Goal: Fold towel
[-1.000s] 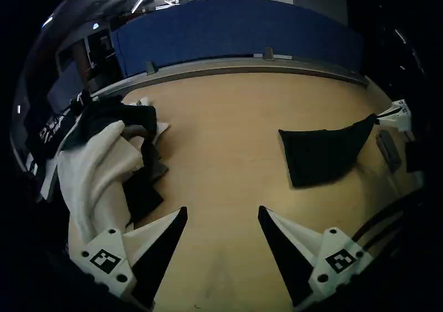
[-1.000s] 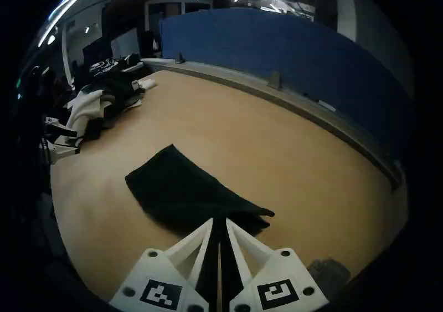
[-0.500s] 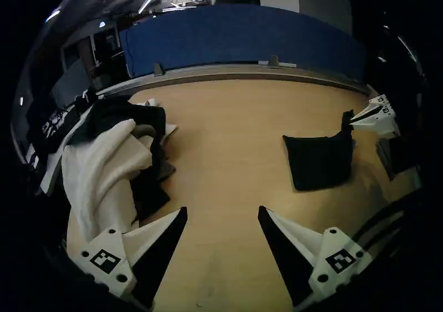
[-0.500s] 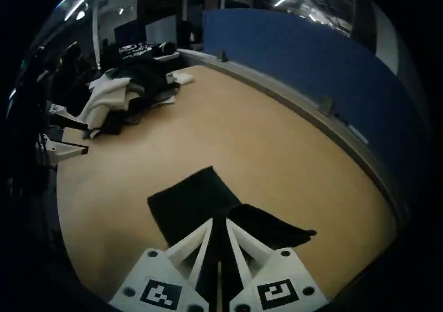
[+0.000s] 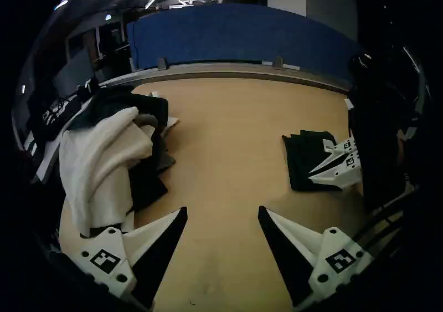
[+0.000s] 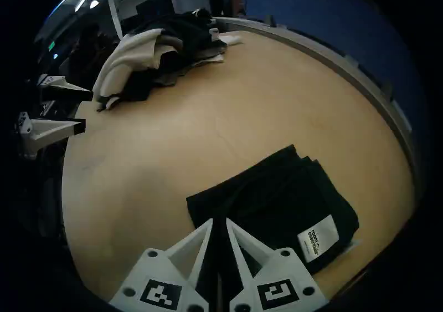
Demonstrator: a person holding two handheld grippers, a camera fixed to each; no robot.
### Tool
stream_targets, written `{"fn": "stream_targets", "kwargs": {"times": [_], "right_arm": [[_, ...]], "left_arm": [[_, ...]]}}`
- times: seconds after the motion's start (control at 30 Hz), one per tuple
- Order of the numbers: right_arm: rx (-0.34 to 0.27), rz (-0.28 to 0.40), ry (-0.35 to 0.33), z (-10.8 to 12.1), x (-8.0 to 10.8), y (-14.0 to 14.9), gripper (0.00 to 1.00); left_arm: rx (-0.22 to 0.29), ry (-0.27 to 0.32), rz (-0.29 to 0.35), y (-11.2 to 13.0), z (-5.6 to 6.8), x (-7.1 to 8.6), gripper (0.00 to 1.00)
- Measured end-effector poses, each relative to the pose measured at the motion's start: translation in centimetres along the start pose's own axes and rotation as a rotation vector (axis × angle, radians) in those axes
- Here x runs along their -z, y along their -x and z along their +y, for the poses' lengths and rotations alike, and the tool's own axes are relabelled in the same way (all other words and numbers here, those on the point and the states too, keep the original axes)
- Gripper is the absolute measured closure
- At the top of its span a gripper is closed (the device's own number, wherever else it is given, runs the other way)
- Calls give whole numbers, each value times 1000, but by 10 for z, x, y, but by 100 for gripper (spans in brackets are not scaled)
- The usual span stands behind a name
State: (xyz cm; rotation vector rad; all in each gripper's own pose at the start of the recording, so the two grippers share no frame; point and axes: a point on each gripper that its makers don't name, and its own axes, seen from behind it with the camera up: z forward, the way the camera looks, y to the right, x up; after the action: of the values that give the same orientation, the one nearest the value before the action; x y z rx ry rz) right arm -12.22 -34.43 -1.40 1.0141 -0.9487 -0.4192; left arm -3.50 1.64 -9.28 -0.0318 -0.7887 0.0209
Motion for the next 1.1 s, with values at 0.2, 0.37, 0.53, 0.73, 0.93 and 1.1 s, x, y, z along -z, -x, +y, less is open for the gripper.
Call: {"fn": "stream_targets", "kwargs": {"times": [0.2, 0.37, 0.53, 0.73, 0.93, 1.1], "right_arm": [[4, 0, -5, 3, 3, -2, 99], [14, 5, -2, 3, 5, -3, 97], [27, 19, 7, 5, 9, -6, 80], [26, 65, 16, 5, 29, -13, 28], [12, 107, 82, 17, 60, -10, 10], [-24, 114, 134, 30, 81, 7, 10]], "left_arm": [[-8, -2, -3, 1, -1, -3, 5], [-4, -2, 0, -1, -3, -3, 5], [0, -7, 1, -2, -4, -2, 5], [3, -10, 0, 0, -4, 0, 5], [5, -14, 0, 0, -5, 2, 5], [4, -14, 1, 0, -5, 3, 5]]}}
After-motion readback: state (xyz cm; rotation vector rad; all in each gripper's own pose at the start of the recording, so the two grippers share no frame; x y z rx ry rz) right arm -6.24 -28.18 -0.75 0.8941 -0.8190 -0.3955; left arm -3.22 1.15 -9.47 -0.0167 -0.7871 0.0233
